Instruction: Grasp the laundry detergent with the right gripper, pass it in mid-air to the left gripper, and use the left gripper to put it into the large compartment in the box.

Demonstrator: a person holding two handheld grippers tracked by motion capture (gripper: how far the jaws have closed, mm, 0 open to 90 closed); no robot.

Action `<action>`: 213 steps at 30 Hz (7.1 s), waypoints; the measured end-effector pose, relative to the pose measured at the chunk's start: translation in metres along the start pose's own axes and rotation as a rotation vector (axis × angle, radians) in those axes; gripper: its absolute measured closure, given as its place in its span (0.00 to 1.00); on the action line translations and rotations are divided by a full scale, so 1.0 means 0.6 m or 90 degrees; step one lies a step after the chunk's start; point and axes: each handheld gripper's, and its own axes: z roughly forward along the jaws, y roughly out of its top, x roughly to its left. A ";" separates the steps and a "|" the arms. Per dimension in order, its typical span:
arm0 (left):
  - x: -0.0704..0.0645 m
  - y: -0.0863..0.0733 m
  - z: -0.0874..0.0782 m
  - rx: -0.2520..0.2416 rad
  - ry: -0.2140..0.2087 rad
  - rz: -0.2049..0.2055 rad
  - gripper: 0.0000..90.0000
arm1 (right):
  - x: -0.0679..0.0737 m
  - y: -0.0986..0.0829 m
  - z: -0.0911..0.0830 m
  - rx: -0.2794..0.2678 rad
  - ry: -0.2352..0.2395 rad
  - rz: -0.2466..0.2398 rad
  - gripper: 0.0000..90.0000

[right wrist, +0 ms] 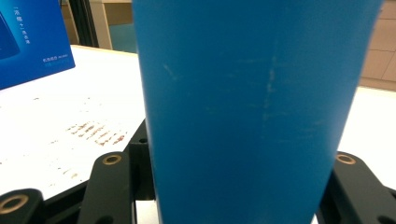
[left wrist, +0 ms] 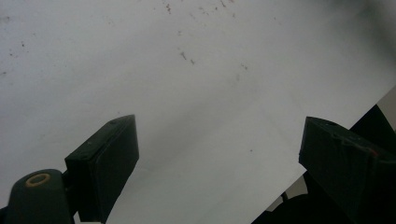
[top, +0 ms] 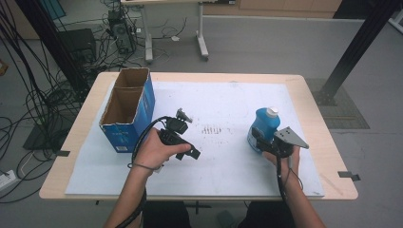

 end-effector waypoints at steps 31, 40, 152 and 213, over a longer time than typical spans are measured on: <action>-0.001 0.002 -0.004 -0.003 0.002 0.003 0.14 | 0.000 0.000 0.000 0.000 -0.001 0.000 0.49; -0.005 0.004 -0.006 -0.003 0.003 0.006 0.14 | 0.000 0.000 0.000 -0.001 0.001 0.000 0.49; -0.173 0.197 -0.208 0.084 -0.038 0.523 0.13 | 0.083 0.236 0.032 0.092 0.686 -0.143 0.49; -0.185 0.199 -0.198 0.075 -0.039 0.532 0.13 | 0.111 0.239 0.039 0.100 0.700 -0.151 0.49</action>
